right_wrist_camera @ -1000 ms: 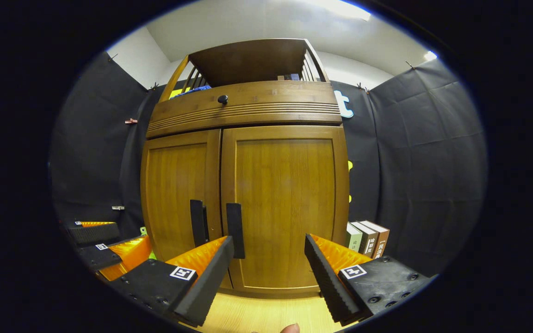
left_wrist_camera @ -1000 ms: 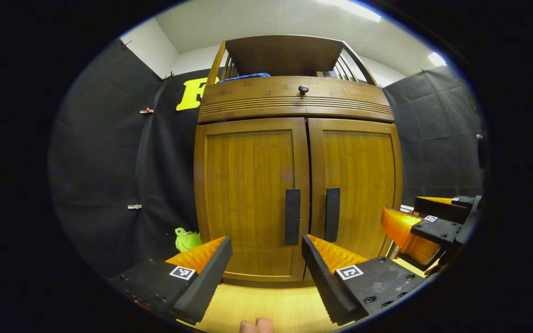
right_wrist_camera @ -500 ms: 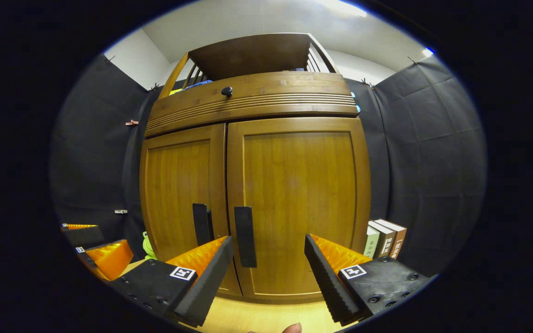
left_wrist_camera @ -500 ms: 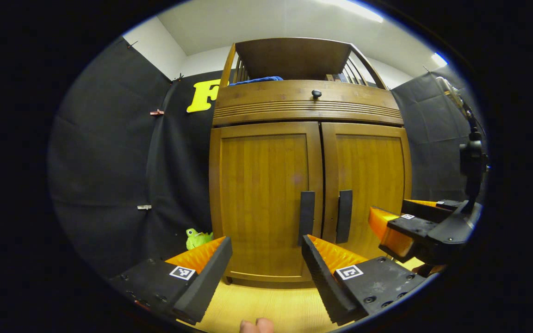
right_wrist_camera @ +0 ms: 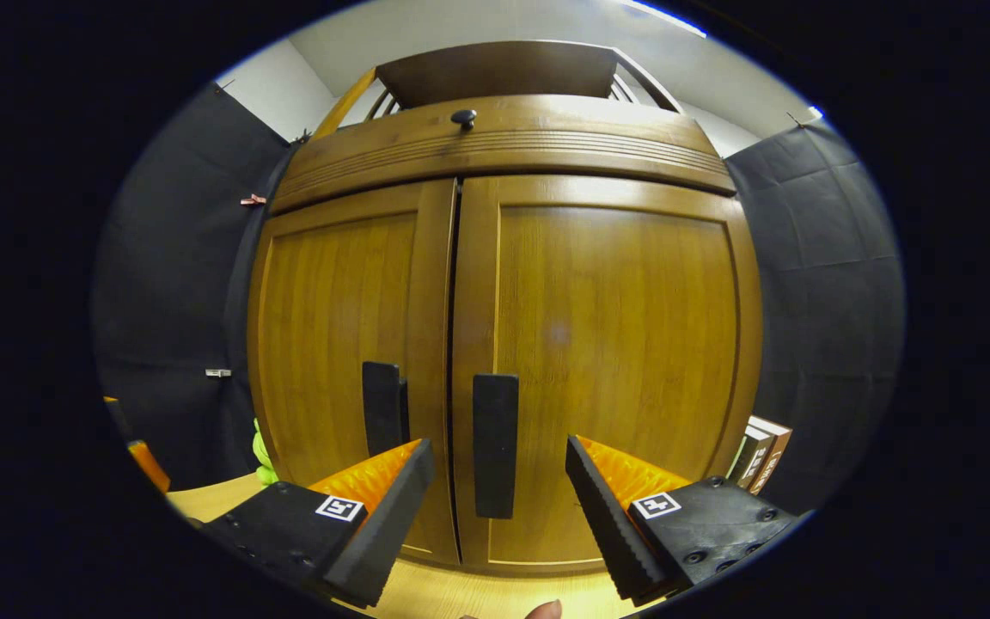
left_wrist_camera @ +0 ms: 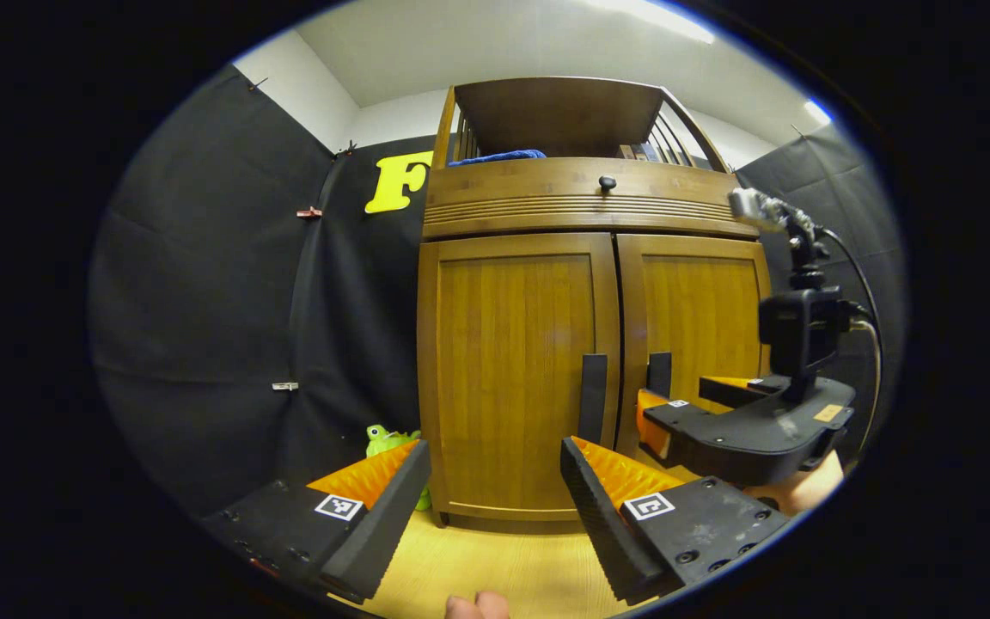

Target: Open the right door of the double-door shoe cabinet with the right hand, and open the left door with the left hand.

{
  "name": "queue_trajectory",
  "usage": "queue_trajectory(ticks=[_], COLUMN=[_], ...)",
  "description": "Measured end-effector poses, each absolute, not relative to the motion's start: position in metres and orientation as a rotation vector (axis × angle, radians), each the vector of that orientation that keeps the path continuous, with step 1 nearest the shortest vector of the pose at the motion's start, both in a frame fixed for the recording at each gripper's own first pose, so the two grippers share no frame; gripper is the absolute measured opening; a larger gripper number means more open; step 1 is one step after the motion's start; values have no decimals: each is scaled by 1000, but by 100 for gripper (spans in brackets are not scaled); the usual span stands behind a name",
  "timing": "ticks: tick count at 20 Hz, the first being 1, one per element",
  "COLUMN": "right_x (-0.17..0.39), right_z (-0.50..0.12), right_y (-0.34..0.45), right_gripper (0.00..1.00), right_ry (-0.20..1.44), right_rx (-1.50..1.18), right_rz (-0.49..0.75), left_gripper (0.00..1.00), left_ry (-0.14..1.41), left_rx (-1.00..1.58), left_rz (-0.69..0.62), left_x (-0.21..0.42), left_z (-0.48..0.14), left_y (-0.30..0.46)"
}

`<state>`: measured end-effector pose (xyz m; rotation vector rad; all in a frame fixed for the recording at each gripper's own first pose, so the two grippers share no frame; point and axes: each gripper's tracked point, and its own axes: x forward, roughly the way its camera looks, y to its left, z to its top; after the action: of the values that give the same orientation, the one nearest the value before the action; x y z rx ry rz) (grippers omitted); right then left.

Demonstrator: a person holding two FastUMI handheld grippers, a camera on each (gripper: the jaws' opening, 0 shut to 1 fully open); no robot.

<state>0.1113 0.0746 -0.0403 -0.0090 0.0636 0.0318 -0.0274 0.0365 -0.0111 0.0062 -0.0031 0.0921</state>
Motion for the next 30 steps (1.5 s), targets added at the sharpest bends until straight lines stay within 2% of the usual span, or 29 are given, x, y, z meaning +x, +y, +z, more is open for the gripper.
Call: queue_trajectory(ticks=[7,10,12,13,17,20,23,24,25,27,28,30], right_x=[146,156,164,163,156,151,126,116,108,92,83,65], right_z=[-47,-46,-57,-59,-58,-56,-52,-52,-49,-45,-44,-39], right_y=[77,75,78,81,80,82,80,78,78,74,72,66], right_gripper=[99,74,67,43,30,26,27,31,27,30,26,30], right_ry=[71,74,115,136,109,120,121,118,112,104,100,93], right_rx=[27,66,104,109,36,49,42,43,41,38,44,58], right_rz=[16,2,20,29,34,86,123,135,147,172,185,211], left_gripper=[94,94,94,93,94,94,94,93,93,95,94,94], left_ry=[10,18,21,23,28,25,25,26,27,34,39,41], left_rx=[0,-5,-9,-8,-13,-27,-32,-33,-34,-31,-27,-22], left_rz=[98,92,92,93,94,90,76,69,61,51,46,40], left_x=[-29,-27,-26,-27,-27,-27,-24,-23,-21,-17,-17,-13], left_z=[-20,-23,-25,-25,-27,-27,-26,-28,-28,-30,-33,-34], left_y=[40,40,41,41,42,41,33,31,27,21,18,13])
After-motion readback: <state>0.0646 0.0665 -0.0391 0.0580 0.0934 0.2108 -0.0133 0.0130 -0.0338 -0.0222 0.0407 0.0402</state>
